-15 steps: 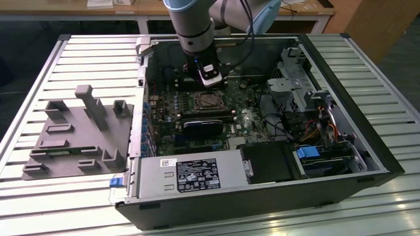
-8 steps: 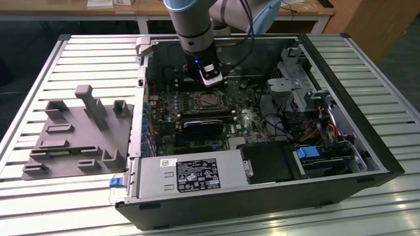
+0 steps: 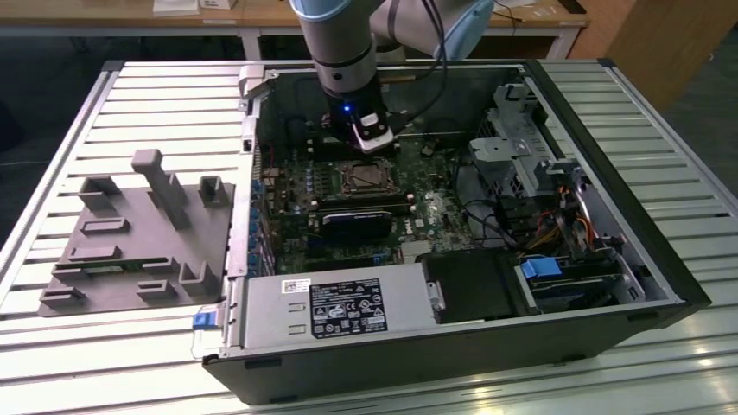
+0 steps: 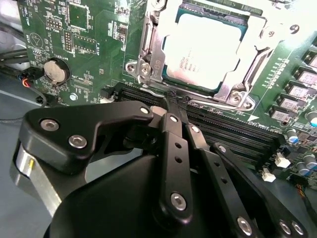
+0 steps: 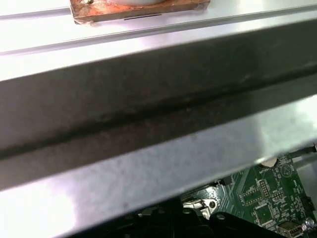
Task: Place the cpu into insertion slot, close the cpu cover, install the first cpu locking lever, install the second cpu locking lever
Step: 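Install the first cpu locking lever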
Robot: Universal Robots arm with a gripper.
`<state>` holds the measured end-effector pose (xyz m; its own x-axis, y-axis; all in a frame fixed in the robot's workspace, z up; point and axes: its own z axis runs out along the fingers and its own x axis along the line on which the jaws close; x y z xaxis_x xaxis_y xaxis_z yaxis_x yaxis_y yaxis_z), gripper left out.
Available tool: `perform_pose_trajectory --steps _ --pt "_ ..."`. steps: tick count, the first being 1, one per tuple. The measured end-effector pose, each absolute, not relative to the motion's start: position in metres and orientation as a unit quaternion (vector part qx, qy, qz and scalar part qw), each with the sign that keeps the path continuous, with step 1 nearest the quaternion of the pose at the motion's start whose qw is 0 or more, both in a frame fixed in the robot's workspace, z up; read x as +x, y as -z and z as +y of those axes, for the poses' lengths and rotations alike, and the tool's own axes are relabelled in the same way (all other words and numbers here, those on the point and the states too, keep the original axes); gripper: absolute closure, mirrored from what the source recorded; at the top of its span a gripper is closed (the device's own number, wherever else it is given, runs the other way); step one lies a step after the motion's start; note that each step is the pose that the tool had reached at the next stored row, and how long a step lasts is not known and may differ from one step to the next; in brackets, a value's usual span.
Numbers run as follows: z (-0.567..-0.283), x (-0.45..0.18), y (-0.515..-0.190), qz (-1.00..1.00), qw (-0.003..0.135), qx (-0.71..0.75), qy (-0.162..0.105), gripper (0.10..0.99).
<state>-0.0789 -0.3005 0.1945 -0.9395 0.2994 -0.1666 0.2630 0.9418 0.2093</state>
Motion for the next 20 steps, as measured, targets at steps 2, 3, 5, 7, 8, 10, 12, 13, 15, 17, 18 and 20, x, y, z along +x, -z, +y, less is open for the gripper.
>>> perform_pose_trajectory --steps 2,3,5,7,8,10,12,13,15,17,18,20 --pt "-0.3005 -0.0780 -0.1941 0.981 0.098 0.143 -0.091 0.980" --pt "-0.3005 -0.0773 -0.1939 0.981 0.097 0.143 -0.091 0.980" --pt "-0.3006 -0.0761 -0.1933 0.981 0.096 0.142 -0.090 0.980" --pt "-0.3005 -0.0751 -0.1929 0.981 0.096 0.142 -0.089 0.980" --pt "-0.3005 -0.0748 -0.1928 0.981 0.096 0.141 -0.089 0.980" --pt "-0.3003 -0.0741 -0.1922 0.981 0.096 0.141 -0.090 0.980" --pt "-0.3004 -0.0740 -0.1921 0.981 0.095 0.140 -0.089 0.980" --pt "-0.3005 -0.0741 -0.1923 0.982 0.095 0.140 -0.089 0.980" --pt "-0.3005 -0.0741 -0.1923 0.982 0.095 0.140 -0.089 0.980" --pt "-0.3005 -0.0741 -0.1929 0.982 0.095 0.140 -0.089 0.980" --pt "-0.3005 -0.0740 -0.1938 0.982 0.095 0.140 -0.089 0.980" --pt "-0.3005 -0.0740 -0.1974 0.982 0.095 0.140 -0.089 0.980"
